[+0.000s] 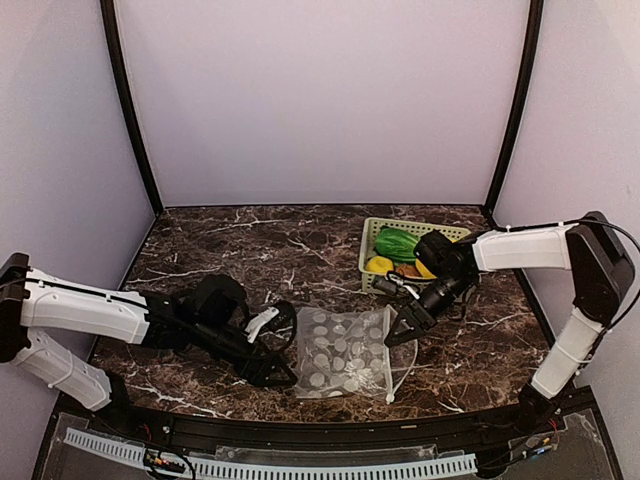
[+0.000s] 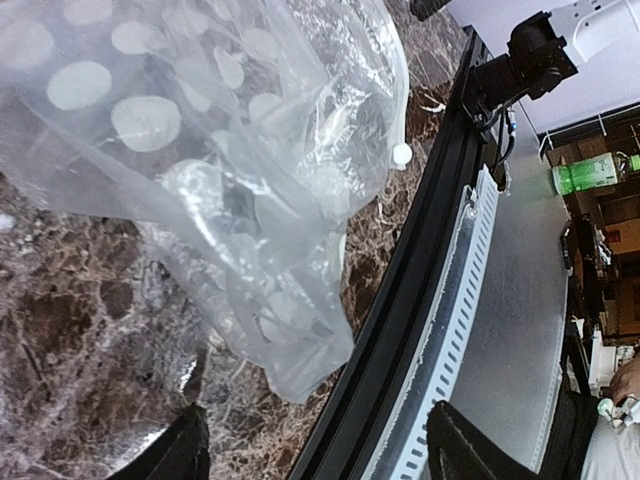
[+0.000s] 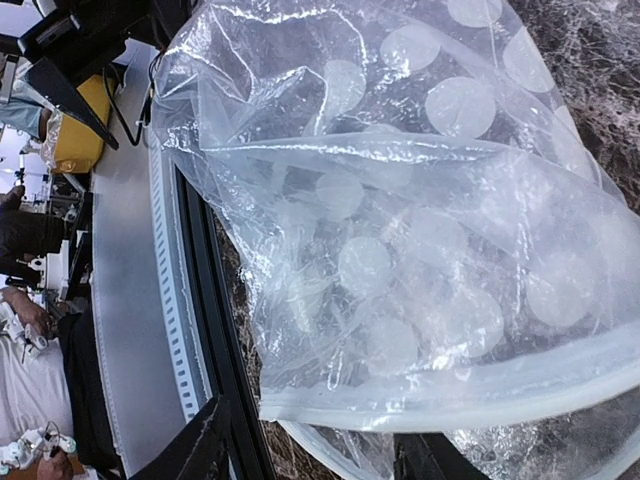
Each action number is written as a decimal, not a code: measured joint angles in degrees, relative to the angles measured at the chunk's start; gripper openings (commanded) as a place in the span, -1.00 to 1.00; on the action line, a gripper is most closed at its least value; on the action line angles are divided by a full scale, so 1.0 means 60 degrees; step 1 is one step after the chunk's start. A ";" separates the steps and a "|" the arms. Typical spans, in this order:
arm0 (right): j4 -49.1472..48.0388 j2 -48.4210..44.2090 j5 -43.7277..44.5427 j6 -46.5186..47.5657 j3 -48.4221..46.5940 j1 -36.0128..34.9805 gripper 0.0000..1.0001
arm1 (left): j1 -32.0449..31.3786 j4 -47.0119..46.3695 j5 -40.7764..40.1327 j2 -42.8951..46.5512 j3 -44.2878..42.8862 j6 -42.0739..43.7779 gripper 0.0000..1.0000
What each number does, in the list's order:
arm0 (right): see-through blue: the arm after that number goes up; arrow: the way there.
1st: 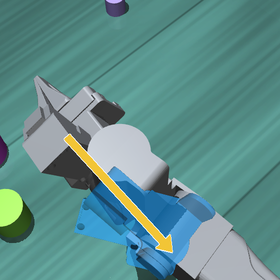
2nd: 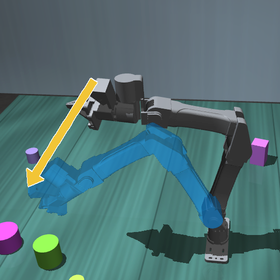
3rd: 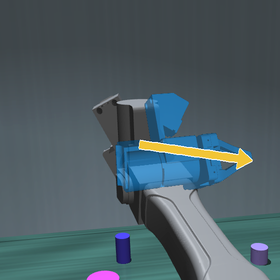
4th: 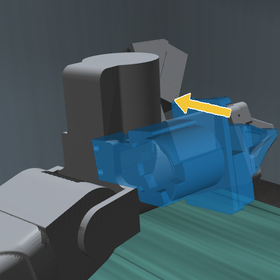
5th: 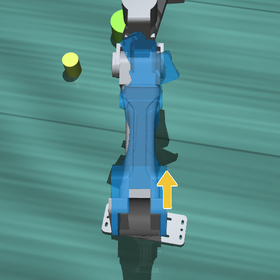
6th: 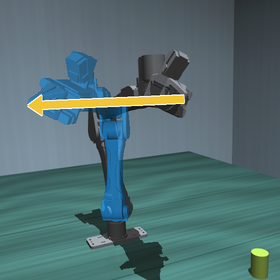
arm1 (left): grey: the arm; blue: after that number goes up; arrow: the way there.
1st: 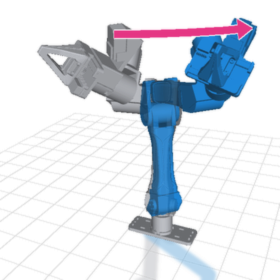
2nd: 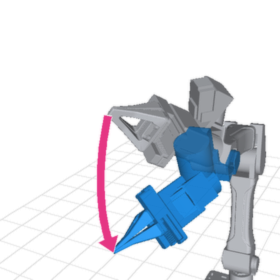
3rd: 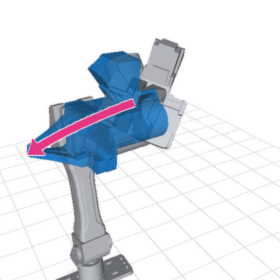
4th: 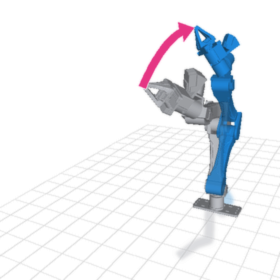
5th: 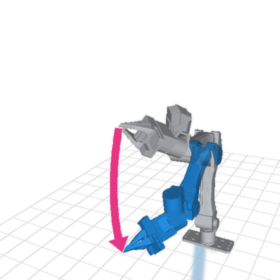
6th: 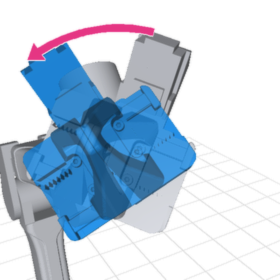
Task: Place the food in the zip-top bag and seal the zipper
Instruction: Pick up the zipper food storage bag from the center of the board, then set the zipper food storage bag at the center of the board, then adjust the bin at the center of the board, then pick up the zipper food storage bag at the center of the board.
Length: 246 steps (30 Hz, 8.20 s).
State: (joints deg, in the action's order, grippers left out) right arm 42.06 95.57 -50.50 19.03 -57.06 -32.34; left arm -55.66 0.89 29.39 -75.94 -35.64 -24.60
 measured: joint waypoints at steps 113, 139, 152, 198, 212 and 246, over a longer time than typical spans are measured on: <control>-0.0914 0.2754 0.2696 0.0579 -0.7541 0.3220 -0.22 | 0.2714 0.3432 -0.4495 0.0623 -0.4029 0.2113 0.17; 0.0758 0.5770 0.4277 0.3676 -0.9701 0.4207 -0.54 | 0.1789 0.3071 -0.4506 0.0506 -0.3588 0.2065 0.17; 0.1024 0.6051 0.4758 0.3748 -1.0105 0.4226 -0.41 | 0.1730 0.2889 -0.4473 0.0506 -0.3275 0.1982 0.17; -0.0787 0.1388 0.4841 -0.2353 -0.3034 0.4943 -1.00 | 0.0903 0.2397 -0.5814 -0.1719 -0.4688 0.1188 0.15; -0.1195 0.0466 0.3763 -0.3541 -0.1887 0.4779 -0.46 | -0.1024 0.5377 -0.9763 -0.7078 -1.1165 0.0659 0.16; -0.0998 -0.0280 0.2769 -0.3136 -0.2062 0.4779 -0.09 | -0.0554 0.8907 -1.3763 -0.9985 -1.4007 0.1111 -0.98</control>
State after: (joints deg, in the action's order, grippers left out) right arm 36.07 93.89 -33.89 0.21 -69.43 -3.66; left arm -58.98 54.33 -53.19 -135.85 -119.68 -17.93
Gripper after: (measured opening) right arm 0.453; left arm 0.013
